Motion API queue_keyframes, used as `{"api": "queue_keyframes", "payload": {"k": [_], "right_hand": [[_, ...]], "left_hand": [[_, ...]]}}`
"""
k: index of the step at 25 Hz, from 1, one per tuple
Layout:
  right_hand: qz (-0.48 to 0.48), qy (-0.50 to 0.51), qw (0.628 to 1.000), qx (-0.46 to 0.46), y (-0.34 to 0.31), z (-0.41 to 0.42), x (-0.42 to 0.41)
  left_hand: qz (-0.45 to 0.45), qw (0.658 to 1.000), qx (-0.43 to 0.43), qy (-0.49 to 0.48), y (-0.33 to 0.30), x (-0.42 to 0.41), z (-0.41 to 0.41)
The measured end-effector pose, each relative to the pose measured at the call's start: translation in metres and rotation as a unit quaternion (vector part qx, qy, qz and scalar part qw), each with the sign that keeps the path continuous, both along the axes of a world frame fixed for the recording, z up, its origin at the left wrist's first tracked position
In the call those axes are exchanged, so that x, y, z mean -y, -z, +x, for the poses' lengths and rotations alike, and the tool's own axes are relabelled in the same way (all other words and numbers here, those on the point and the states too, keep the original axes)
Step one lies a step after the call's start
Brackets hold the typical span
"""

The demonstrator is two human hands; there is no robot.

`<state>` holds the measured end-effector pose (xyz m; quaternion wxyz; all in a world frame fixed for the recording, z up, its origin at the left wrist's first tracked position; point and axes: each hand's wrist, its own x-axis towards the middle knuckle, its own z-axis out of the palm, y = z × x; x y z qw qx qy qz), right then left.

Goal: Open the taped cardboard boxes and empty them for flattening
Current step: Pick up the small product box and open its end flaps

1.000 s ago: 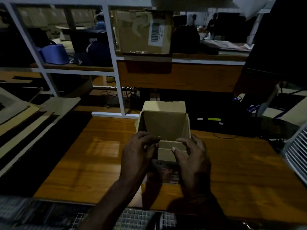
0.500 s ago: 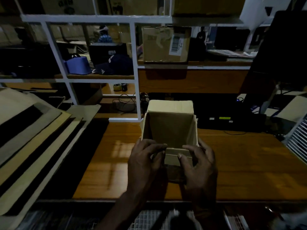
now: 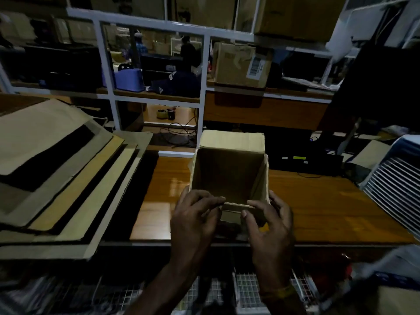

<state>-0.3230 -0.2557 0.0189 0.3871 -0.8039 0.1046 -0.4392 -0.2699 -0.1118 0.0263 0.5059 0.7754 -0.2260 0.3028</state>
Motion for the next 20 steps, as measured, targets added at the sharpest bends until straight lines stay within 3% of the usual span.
{"api": "queue_keyframes", "payload": {"k": [14,20], "right_hand": [[0.002,0.012,0.999,0.047,-0.017,-0.132,-0.157],[-0.024,-0.016,0.993,0.116,-0.068,-0.126,-0.220]], "left_hand": [[-0.020,0.999,0.029,0.017,-0.016,-0.146,-0.129],[-0.022,0.993,0.120,-0.004,-0.068,-0.214,-0.127]]}}
